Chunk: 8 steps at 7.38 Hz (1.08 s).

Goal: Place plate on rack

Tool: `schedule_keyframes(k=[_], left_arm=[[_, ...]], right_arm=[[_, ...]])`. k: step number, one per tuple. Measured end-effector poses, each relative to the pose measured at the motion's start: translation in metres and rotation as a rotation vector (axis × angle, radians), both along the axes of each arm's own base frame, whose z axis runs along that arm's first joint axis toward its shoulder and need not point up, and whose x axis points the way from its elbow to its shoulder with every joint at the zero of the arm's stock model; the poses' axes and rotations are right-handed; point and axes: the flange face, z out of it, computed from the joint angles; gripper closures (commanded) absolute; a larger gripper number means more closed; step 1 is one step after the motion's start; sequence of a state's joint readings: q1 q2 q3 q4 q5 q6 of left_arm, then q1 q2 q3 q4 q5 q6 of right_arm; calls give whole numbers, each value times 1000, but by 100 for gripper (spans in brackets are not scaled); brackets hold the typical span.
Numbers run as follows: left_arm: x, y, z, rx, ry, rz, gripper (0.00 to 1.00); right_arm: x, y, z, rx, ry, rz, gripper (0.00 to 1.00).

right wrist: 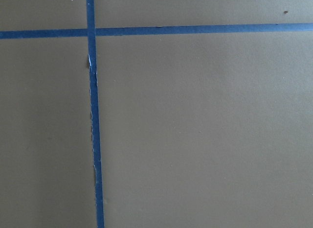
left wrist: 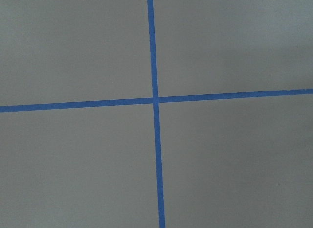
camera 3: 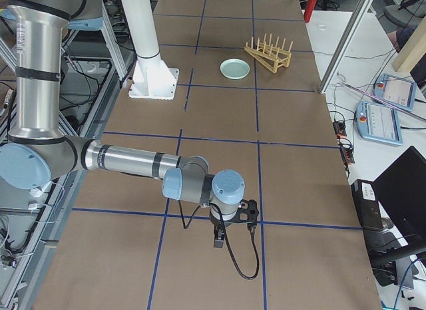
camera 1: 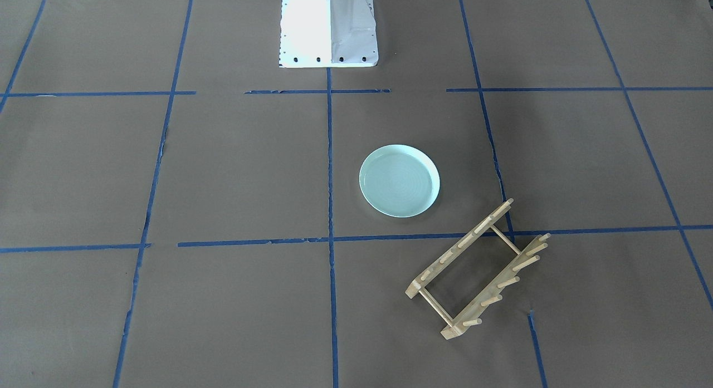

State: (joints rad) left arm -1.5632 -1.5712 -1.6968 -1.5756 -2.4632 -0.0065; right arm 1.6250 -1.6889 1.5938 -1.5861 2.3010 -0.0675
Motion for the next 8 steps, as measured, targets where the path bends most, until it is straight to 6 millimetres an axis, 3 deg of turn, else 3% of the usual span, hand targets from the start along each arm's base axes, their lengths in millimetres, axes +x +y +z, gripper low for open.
schedule_keyframes(k=[1,3,6,8], left_arm=[[24,-4,-23,-4,39,-15,0],[107,-5,-99,-45,111,-49,0],[272,-8,-226,-219,163,-111,0],[386,-5,-296,-314,146,-169,0]], right_arm=[[0,0,0,0,0,0,0],[0,0,0,0,0,0,0],[0,0,0,1,0,-1,0],[0,0,0,1,0,-1,0]])
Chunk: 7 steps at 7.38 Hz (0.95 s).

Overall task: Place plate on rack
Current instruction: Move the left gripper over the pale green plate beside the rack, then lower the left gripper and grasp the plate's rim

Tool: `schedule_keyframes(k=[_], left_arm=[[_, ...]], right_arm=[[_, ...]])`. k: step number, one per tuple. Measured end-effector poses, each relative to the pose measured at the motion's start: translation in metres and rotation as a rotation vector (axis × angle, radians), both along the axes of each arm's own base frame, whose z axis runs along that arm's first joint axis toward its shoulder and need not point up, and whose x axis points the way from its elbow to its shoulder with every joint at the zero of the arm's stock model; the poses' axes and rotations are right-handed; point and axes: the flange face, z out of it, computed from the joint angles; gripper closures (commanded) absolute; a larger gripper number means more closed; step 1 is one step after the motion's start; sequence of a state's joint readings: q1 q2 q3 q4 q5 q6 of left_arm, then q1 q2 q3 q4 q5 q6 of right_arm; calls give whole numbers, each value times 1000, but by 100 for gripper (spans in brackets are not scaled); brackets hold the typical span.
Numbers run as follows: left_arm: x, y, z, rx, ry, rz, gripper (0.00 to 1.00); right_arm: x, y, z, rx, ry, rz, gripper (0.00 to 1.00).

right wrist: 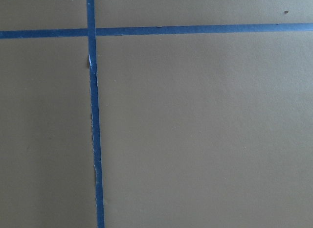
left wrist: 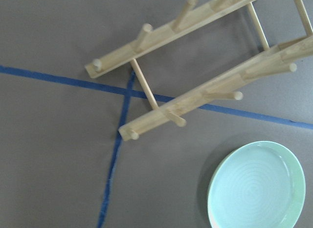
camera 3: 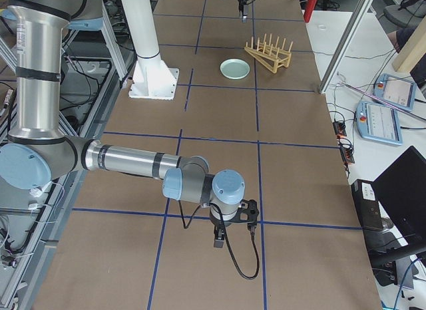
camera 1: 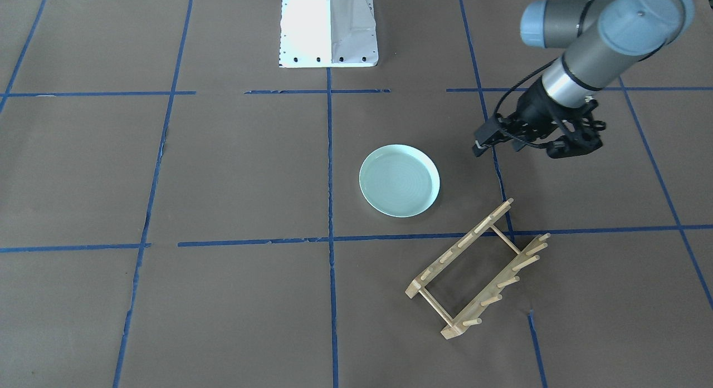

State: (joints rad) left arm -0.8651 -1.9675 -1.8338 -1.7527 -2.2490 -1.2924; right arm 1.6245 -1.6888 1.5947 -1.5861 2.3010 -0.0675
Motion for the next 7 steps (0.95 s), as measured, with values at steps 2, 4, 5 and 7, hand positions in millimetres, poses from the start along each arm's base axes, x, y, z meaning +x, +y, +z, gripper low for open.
schedule_keyframes(k=[2,4,5,7], left_arm=[[115,8,-44,-68,-77,3,2],[192,-2,-74,-76,-153,-6,6],[212,-10,-79,-85,-178,-5,9],[232,-19,-80,-73,-215,-12,10]], right_arm=[[0,0,0,0,0,0,0],[0,0,0,0,0,0,0],[0,0,0,1,0,0,0],[0,0,0,0,0,0,0]])
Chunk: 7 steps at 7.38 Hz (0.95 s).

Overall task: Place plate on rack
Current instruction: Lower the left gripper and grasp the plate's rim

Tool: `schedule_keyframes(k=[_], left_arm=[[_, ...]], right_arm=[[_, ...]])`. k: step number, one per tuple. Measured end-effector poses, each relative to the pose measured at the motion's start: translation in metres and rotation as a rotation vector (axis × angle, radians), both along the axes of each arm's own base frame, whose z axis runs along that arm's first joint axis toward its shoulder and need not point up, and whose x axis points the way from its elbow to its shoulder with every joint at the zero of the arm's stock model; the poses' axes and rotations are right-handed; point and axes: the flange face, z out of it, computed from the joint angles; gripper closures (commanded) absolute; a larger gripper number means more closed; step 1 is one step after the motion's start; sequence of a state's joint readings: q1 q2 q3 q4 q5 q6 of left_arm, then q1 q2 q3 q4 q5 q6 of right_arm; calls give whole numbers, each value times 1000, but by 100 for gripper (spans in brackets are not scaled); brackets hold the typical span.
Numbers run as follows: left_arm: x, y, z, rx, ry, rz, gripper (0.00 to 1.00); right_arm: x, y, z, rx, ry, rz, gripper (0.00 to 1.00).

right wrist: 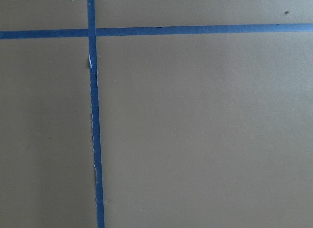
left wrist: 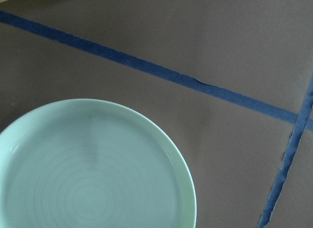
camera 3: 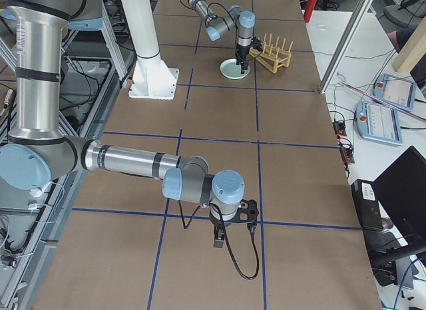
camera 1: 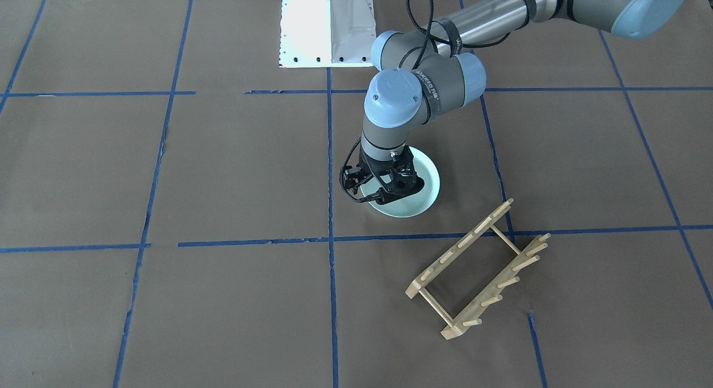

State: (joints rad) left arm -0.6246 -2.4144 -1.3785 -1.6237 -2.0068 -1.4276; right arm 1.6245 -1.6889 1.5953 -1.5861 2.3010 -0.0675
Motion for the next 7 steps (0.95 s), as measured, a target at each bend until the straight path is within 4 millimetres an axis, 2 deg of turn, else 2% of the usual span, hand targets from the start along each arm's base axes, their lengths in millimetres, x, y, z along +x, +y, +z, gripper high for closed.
schedule_keyframes(k=[2,4,5,6,7], left_arm=[[18,-3,2,28,-41,-4,13],[36,-6,7,26,-78,-4,21],[44,-7,11,20,-93,0,41],[50,-4,16,14,-104,7,99],[54,-2,16,13,-107,12,100]], right_arm=[[0,0,0,0,0,0,0],[0,0,0,0,0,0,0],[0,0,0,0,0,0,0],[0,0,0,0,0,0,0],[0,0,0,0,0,0,0]])
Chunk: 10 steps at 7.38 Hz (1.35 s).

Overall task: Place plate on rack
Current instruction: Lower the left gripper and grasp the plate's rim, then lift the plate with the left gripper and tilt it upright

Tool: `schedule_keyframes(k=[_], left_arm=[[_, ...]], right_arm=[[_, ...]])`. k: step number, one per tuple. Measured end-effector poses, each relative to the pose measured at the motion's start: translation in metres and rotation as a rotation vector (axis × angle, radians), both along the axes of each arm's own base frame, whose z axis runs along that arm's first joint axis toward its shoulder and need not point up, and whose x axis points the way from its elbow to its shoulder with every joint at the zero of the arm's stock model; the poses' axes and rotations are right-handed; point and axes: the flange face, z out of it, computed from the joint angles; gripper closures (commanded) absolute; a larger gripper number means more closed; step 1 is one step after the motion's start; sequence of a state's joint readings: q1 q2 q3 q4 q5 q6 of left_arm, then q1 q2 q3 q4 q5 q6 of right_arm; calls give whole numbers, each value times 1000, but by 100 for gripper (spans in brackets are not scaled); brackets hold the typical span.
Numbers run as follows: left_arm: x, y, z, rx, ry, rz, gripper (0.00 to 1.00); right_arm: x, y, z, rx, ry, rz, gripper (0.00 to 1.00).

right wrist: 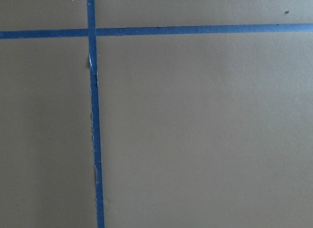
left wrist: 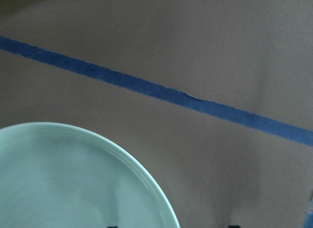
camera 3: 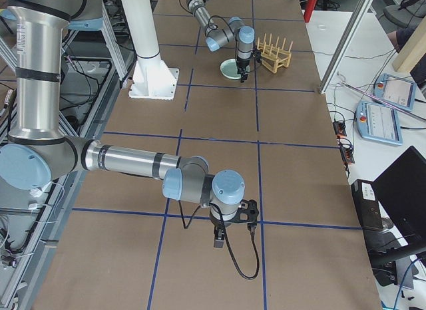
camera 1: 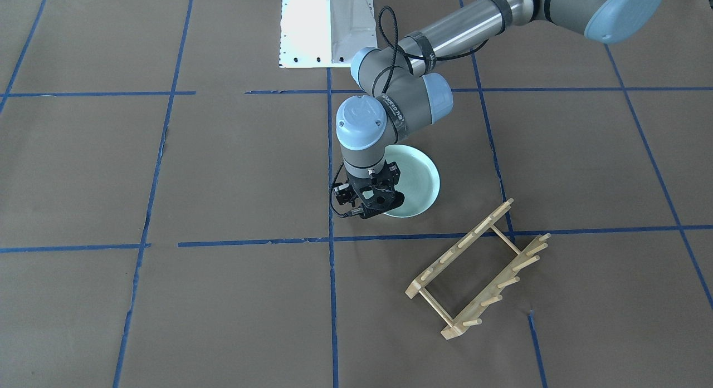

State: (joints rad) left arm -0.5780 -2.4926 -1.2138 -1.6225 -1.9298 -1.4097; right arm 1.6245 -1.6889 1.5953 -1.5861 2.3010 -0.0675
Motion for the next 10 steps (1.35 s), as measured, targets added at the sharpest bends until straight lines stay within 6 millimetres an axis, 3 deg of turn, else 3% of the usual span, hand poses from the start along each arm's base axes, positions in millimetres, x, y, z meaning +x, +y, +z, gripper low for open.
schedule_keyframes(k=[4,7,8,10], left_arm=[[-1,0,-4,0,3,2,100],[-13,-7,-5,2,14,-12,100],[-22,-10,-14,11,31,-22,100],[-75,-21,-60,59,127,-84,100]], right_arm=[[0,0,0,0,0,0,0],[0,0,0,0,0,0,0],[0,0,0,0,0,0,0],[0,0,0,-1,0,0,0]])
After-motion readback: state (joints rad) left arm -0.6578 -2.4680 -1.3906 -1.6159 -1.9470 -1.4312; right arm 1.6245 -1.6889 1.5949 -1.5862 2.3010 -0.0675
